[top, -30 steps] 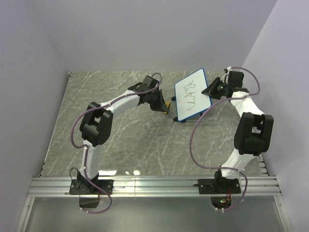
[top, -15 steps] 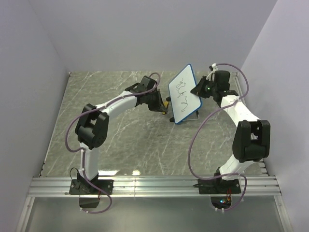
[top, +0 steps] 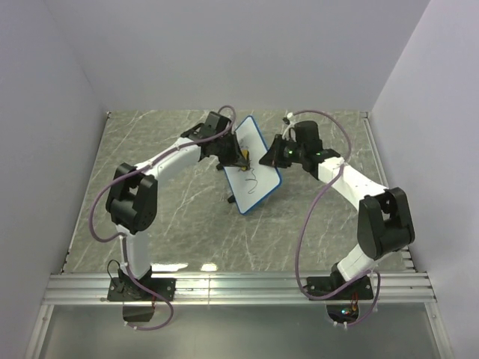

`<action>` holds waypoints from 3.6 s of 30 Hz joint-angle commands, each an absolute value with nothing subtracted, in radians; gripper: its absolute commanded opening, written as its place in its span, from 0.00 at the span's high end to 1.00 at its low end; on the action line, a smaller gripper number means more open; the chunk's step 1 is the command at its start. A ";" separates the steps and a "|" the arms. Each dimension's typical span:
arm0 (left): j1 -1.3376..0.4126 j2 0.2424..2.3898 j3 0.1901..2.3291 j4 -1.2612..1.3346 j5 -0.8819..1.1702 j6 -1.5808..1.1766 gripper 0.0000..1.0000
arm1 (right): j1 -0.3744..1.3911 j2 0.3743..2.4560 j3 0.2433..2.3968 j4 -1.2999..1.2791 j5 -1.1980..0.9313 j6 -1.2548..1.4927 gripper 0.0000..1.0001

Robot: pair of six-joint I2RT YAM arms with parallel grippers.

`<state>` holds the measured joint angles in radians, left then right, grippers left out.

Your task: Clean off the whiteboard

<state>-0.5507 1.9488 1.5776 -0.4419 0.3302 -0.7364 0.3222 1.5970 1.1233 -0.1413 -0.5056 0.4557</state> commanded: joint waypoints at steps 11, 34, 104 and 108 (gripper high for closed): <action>-0.552 1.844 1.473 -0.322 0.345 -0.741 1.00 | 0.508 1.819 1.247 -0.298 -0.649 0.528 1.00; -0.361 2.069 1.402 -0.316 0.344 -0.606 1.00 | 0.506 1.825 1.278 -0.359 -0.612 0.532 1.00; -0.430 2.121 1.874 -0.522 0.488 -0.647 1.00 | 0.508 1.862 1.347 -0.515 -0.581 0.374 1.00; -0.396 2.178 1.991 -0.515 0.506 -0.678 1.00 | 0.508 1.864 1.350 -0.523 -0.581 0.371 1.00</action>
<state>-0.3836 2.1227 1.8874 -0.5919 0.4133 -0.6319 0.4179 1.8194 1.4036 -0.3599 -0.5167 0.5140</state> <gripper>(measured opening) 0.076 0.115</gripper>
